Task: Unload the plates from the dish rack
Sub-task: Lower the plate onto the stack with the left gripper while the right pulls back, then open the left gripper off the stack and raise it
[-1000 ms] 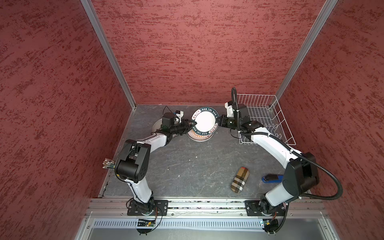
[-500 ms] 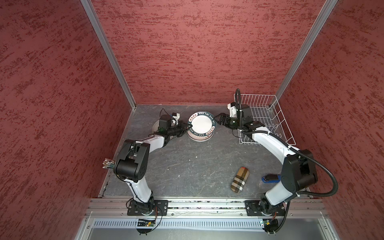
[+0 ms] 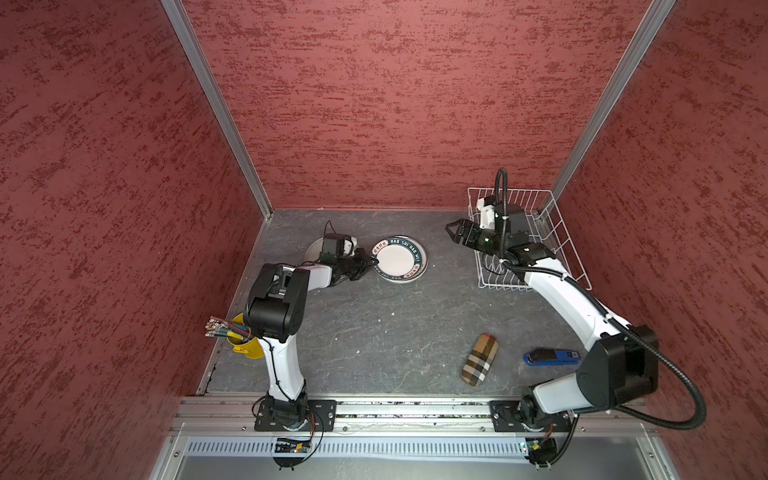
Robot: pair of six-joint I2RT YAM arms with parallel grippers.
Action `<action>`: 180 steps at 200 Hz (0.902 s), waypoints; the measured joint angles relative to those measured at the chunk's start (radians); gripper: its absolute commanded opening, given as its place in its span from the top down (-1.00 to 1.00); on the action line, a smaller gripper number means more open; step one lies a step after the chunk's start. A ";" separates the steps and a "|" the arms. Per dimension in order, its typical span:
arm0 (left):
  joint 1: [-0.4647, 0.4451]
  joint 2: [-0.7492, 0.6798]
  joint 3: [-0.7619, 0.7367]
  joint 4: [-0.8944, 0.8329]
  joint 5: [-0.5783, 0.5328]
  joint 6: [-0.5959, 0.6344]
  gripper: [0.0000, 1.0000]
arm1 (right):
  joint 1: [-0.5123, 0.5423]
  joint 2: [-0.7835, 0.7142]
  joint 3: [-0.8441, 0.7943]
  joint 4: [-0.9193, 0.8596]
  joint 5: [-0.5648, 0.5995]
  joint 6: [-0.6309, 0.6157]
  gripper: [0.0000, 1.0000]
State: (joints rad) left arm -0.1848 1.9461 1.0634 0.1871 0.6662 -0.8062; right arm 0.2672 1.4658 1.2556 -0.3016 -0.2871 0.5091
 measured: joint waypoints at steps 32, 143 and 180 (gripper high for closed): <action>-0.011 0.021 0.067 -0.055 -0.024 0.034 1.00 | -0.007 -0.020 0.000 -0.019 0.005 -0.013 -0.77; -0.042 0.106 0.195 -0.169 -0.066 0.096 0.56 | -0.034 -0.056 -0.034 -0.041 0.025 -0.044 -0.77; -0.046 0.114 0.219 -0.196 -0.072 0.116 -0.04 | -0.041 -0.056 -0.034 -0.041 0.028 -0.048 -0.77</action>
State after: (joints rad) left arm -0.2306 2.0605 1.2819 -0.0090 0.5938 -0.6907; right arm 0.2260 1.4094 1.2217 -0.3428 -0.2592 0.4606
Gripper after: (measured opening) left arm 0.460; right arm 0.885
